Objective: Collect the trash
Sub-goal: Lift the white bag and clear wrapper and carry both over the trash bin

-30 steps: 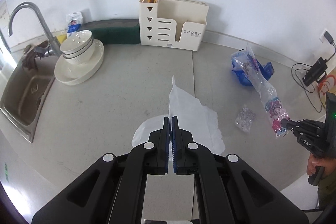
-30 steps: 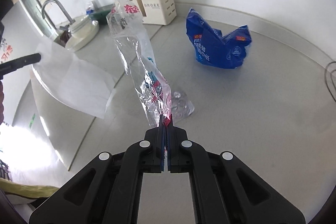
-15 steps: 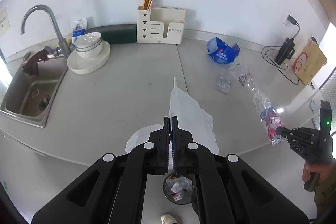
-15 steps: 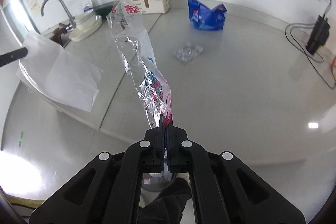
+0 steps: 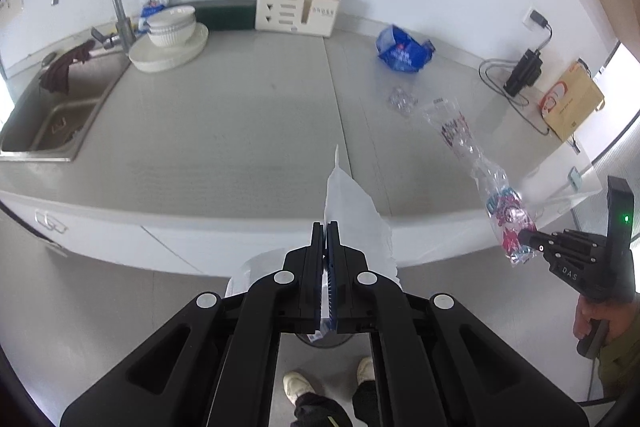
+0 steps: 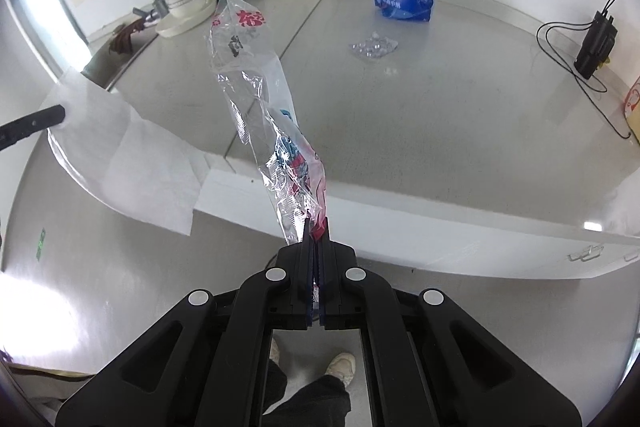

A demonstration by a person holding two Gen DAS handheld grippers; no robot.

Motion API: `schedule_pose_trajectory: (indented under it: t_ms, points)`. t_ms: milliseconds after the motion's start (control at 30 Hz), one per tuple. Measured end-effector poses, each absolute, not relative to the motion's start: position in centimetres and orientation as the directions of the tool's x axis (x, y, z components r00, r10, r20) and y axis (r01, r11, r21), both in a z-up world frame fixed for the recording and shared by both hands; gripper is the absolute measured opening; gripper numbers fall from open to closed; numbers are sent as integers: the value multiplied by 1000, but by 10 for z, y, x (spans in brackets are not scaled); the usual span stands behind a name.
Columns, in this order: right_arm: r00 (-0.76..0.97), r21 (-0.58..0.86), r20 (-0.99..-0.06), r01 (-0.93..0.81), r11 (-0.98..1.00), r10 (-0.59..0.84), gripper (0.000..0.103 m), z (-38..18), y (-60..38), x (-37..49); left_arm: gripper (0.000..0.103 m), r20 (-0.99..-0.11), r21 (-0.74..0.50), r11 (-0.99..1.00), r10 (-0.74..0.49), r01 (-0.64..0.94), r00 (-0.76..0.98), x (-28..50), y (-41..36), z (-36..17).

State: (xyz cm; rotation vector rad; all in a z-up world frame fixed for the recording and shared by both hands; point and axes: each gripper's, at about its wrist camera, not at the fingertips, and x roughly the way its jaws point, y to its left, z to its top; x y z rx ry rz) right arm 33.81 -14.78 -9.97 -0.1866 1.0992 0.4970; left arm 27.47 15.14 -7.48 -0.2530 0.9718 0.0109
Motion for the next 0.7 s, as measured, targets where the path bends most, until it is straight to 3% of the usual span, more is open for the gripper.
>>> schedule_pose_trajectory:
  t_ms: [467,700]
  points:
    - [166,165,-945,-501,850,281,2,-176,-174,298,1,-917,-133,984,-77,-118,391,259,94,-172]
    - [57,175,-971,-493,852,233,2,-243,-183,280,1,-943,-77,990,-34,-121,330,267,77,-231]
